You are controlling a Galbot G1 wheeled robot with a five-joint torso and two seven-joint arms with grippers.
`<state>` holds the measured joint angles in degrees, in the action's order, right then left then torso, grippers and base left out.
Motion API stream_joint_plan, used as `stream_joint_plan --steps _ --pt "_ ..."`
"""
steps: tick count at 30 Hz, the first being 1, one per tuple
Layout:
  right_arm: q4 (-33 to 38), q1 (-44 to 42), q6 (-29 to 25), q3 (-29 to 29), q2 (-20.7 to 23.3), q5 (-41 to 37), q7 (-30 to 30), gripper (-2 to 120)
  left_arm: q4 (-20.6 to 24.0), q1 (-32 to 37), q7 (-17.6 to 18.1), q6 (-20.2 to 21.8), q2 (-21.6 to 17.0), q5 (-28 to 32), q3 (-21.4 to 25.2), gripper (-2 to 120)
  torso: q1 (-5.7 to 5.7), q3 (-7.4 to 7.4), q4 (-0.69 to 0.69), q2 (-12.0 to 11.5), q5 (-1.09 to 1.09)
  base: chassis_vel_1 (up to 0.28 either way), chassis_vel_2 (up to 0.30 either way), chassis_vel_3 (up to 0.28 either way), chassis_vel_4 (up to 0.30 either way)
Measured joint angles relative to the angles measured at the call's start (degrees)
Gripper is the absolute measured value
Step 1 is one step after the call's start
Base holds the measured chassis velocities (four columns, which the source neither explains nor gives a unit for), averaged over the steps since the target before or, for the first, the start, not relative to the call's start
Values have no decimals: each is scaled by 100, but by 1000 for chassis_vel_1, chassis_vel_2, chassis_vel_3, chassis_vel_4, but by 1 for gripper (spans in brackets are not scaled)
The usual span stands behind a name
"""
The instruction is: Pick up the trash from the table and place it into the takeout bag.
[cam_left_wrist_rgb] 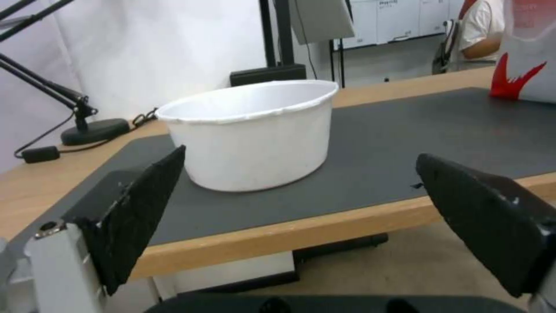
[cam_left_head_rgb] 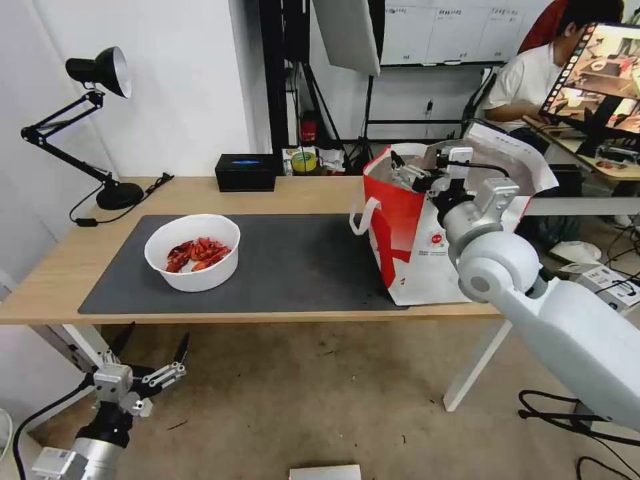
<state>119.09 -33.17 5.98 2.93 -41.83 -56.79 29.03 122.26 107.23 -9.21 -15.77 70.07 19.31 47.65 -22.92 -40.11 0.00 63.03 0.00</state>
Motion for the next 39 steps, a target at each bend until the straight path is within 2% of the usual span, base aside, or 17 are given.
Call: stream_joint_plan --steps 8,13,16,20,22,26,31,34,39 --pt "986 -1364 -283 -439 304 416 -320 100 -12 -44 3 -26 110 -3 -66 100 1 1 -1 0 0 0 0 0 0" --pt "1199 -1942 -366 -648 318 714 -508 100 35 -13 2 -52 196 -17 -46 100 0 1 2 0 0 0 0 0 0" --pt "1364 -2923 -482 -1020 258 1196 -647 100 62 9 -2 -67 214 -21 -10 100 0 1 0 0 0 0 0 0 0" --pt "1386 -3524 -581 -1198 159 1520 -732 100 62 25 -3 -77 214 -21 8 100 1 1 0 0 1 0 0 0 0" --pt "1336 -4238 -798 -1415 -19 1983 -869 100 62 31 -6 -88 214 -21 13 100 1 1 -1 0 0 0 0 0 0" --pt "1210 -4760 -992 -1531 -202 2371 -937 100 61 32 -7 -92 217 -21 10 100 1 1 0 0 0 0 0 0 0" --pt "1002 -5164 -1278 -1563 -426 2704 -1024 100 60 37 -8 -100 213 -21 10 100 1 1 -1 0 0 0 0 0 0" --pt "699 -5423 -1441 -1548 -712 2984 -1048 100 62 53 -10 -113 203 -19 15 100 1 0 0 0 0 0 0 0 0" --pt "454 -5571 -1489 -1517 -907 3015 -1030 100 53 63 -13 -123 196 -18 11 100 0 0 0 0 0 0 0 0 0"
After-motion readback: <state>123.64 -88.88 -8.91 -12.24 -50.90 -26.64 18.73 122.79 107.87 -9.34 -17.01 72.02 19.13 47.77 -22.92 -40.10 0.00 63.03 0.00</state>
